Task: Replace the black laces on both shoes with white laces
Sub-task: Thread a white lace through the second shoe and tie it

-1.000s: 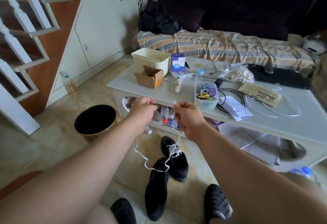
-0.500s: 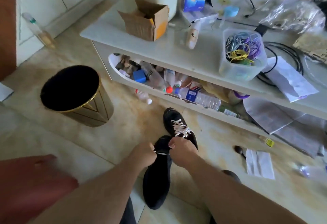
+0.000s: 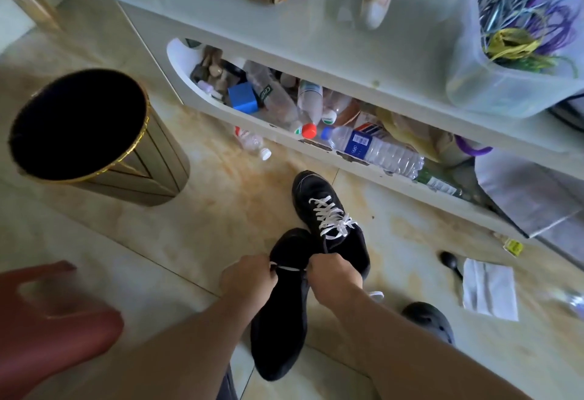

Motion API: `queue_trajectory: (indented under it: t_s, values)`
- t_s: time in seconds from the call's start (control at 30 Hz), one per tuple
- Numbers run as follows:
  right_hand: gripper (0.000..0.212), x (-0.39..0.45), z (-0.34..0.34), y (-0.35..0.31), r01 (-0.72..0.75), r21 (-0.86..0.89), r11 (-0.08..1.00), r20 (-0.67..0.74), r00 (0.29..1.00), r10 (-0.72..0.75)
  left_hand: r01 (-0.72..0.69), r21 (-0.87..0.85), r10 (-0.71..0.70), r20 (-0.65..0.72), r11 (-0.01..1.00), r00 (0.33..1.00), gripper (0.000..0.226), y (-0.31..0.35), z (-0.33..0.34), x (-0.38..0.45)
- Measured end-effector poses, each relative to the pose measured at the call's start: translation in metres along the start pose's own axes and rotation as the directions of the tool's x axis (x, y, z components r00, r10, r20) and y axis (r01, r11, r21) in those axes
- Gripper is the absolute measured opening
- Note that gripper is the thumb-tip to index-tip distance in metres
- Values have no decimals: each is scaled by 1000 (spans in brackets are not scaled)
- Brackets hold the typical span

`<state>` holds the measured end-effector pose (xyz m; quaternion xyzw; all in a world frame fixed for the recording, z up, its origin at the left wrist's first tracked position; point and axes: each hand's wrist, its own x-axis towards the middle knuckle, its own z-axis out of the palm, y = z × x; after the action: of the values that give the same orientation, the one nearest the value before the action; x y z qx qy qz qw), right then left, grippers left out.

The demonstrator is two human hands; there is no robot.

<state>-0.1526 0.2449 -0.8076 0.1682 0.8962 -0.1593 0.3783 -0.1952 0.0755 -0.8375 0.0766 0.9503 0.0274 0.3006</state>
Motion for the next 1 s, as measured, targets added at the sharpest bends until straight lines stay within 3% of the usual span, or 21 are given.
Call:
queue_trajectory:
  t_s: [0.3,0.43,0.6,0.7,0.8,0.9,1.0]
  values:
    - [29,-9,4,16,-80,-72,994,-49,996,77,-2,21,2,-5,1000,1000,25,-5,2,-4]
    - [11,-7,4,22,34,-13,999,-38,999,-35,-27,53,28,-20,998,999,26,-12,1,-10]
    - [15,-4,-10,37,146,-44,988,-36,988,-147,-93,304,116,-57,948,992,20,-20,-3,-19]
    - [9,-20,-38,41,91,7,996,-143,986,-89,-149,160,162,-70,976,984,24,-21,-8,-21]
    - [19,-41,-67,35,118,127,985,-249,965,-83,-195,-46,188,-126,980,974,25,-11,-34,-30]
    - [31,-77,-103,16,196,303,933,-313,945,-97,-223,-48,207,-229,974,951,17,-2,-81,-40]
    - [32,-129,-142,-10,333,343,878,-468,871,-148,-256,-70,216,-353,964,910,21,6,-140,-61]
